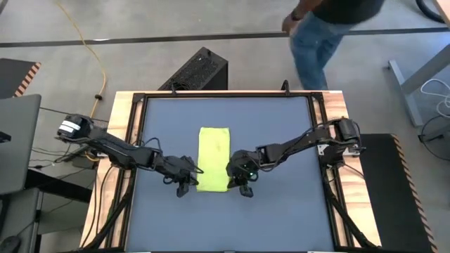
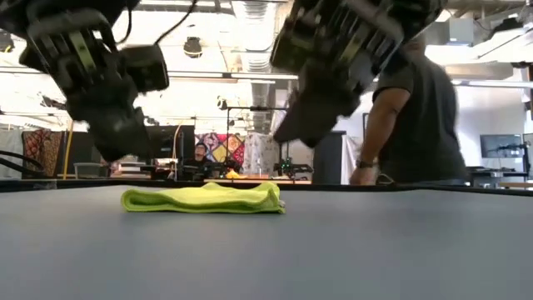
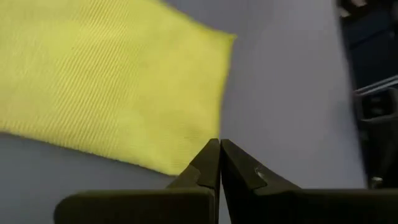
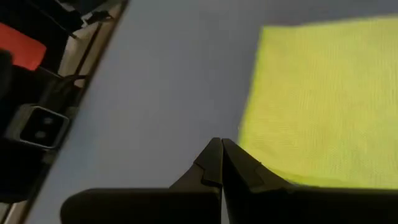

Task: Roll towel
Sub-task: Roll the green microfiber towel

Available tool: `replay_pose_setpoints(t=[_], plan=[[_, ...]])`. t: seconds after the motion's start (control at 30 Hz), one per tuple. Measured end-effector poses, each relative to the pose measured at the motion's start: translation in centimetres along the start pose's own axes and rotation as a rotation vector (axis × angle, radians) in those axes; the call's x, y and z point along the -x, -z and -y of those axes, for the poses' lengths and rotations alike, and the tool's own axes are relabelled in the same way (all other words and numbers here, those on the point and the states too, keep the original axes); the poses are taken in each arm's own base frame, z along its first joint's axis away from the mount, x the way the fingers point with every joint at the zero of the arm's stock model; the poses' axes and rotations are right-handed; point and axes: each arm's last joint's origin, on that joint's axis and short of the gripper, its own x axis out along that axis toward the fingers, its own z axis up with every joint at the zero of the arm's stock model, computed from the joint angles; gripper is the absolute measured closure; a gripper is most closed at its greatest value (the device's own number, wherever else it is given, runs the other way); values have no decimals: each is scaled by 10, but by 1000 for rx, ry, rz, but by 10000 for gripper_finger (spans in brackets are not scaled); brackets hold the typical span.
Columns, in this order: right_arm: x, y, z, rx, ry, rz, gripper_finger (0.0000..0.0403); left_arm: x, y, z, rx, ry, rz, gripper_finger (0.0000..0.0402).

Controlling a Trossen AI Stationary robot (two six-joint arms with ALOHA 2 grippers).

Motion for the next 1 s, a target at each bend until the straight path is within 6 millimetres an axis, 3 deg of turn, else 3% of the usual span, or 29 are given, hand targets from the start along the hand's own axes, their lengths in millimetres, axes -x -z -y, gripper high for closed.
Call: replay_pose_setpoints(t=[0.17, 0.3, 0.43, 0.67, 0.8, 1.0], plan=[[-9, 6, -13, 41, 141, 3, 376, 13, -2, 11, -189, 42, 33, 402], [-24, 16, -18, 236, 129, -34, 362, 10, 5, 13, -313, 34, 0, 395], [-33, 16, -29, 237, 180, -26, 352, 3, 12, 14, -458, 39, -40, 366], [-34, 7, -43, 302, 300, -1, 318, -10, 22, 9, -545, 12, -100, 278], [-33, 7, -39, 299, 305, -13, 278, -21, 25, 6, -557, -3, -98, 235], [-33, 11, -29, 374, 306, -85, 218, -38, 29, 3, -540, -37, -70, 216]])
